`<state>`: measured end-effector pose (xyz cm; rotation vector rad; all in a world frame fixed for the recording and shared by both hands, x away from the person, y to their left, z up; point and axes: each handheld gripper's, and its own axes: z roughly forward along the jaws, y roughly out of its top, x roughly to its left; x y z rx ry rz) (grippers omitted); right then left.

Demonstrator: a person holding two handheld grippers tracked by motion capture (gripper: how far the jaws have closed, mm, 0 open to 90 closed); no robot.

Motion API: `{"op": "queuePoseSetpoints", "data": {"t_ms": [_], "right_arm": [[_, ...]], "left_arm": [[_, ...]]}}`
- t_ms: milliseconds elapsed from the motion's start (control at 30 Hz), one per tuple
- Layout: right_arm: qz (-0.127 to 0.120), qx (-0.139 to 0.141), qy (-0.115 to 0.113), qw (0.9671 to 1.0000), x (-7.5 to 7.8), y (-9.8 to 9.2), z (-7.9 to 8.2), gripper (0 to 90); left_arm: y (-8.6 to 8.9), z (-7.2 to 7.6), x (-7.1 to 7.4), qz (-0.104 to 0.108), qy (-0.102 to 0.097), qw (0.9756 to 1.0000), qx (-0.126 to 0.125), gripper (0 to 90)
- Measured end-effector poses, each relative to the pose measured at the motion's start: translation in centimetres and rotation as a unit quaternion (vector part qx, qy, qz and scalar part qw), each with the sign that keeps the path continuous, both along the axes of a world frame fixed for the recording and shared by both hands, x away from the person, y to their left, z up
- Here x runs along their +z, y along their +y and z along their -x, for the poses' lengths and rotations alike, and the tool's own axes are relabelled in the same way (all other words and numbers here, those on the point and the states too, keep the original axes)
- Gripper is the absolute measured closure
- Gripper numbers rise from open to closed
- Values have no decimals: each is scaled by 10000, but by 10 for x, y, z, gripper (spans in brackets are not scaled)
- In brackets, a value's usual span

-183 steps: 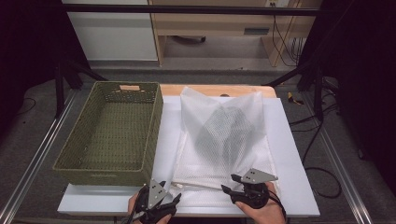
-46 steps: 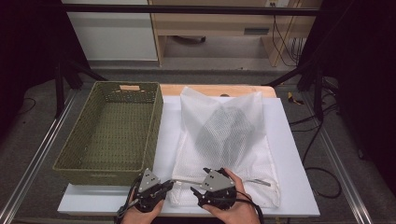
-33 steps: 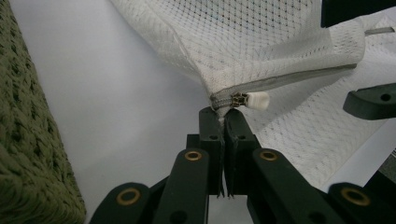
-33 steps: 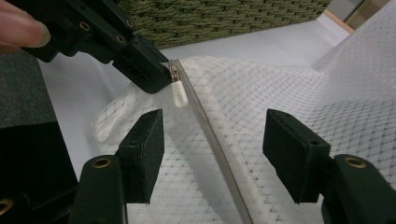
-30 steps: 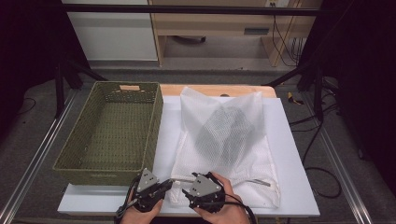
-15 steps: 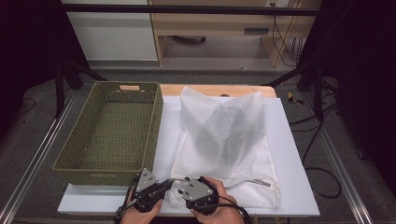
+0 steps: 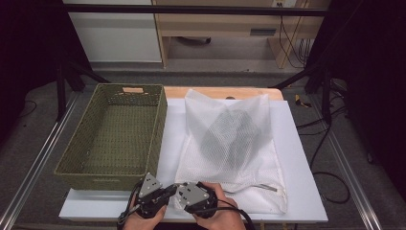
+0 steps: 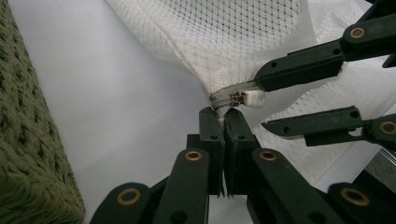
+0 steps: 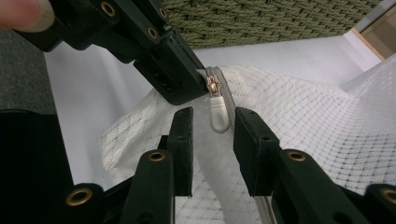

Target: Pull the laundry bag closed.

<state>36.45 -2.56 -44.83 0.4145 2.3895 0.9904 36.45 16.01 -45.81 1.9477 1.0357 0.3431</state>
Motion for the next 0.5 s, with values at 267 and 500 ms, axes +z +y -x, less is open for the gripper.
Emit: {"op": "queuePoseSetpoints", "data": {"t_ms": [267,500], "right_arm": [[112,41,-53,9999,0,4,-3,742],[135,27,-61,9999,-1,4,-5,769]], "left_arm": [[0,0,1,-9,-8,10000,-30,879],[0,0,1,14,4,10000,-61,879]]}}
